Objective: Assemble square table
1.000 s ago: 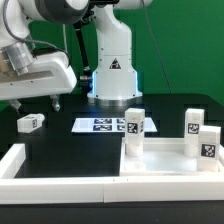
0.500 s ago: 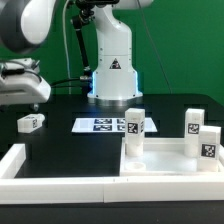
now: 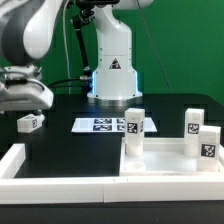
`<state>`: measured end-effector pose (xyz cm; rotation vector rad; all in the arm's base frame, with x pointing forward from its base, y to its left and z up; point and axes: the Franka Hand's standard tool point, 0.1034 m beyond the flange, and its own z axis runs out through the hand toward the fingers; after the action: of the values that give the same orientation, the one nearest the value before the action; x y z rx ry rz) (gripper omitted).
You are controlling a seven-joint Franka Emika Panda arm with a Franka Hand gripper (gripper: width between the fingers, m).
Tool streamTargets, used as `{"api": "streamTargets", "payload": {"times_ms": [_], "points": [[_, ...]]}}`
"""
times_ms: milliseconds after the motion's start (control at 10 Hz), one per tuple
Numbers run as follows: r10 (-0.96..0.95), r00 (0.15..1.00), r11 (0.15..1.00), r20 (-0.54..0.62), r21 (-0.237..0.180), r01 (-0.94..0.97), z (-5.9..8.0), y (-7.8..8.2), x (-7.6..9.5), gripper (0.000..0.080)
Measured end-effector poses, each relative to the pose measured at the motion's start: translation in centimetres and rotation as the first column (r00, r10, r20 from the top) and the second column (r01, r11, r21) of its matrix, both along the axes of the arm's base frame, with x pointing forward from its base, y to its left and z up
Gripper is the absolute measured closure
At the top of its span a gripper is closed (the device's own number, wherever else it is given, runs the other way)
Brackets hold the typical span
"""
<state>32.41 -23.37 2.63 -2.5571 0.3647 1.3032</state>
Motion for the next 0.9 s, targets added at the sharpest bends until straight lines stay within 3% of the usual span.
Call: {"api": "streamTargets", "payload": {"times_ms": [300, 600, 800, 900], "points": [[0.004, 1.0, 1.0, -0.026, 0.003, -0.004, -1.4, 0.69, -1.35, 0.015], [0.003, 1.0, 1.0, -0.025, 0.003, -0.003, -1.39, 0.65, -1.34, 0.0163], [0.003, 1.0, 1.0, -0.025, 0.003, -0.003, -1.38, 0.63, -1.35, 0.0514], [0.003, 1.0, 1.0, -0.025, 0.003, -0.003, -1.38, 0.63, -1.36, 0.0513]]}}
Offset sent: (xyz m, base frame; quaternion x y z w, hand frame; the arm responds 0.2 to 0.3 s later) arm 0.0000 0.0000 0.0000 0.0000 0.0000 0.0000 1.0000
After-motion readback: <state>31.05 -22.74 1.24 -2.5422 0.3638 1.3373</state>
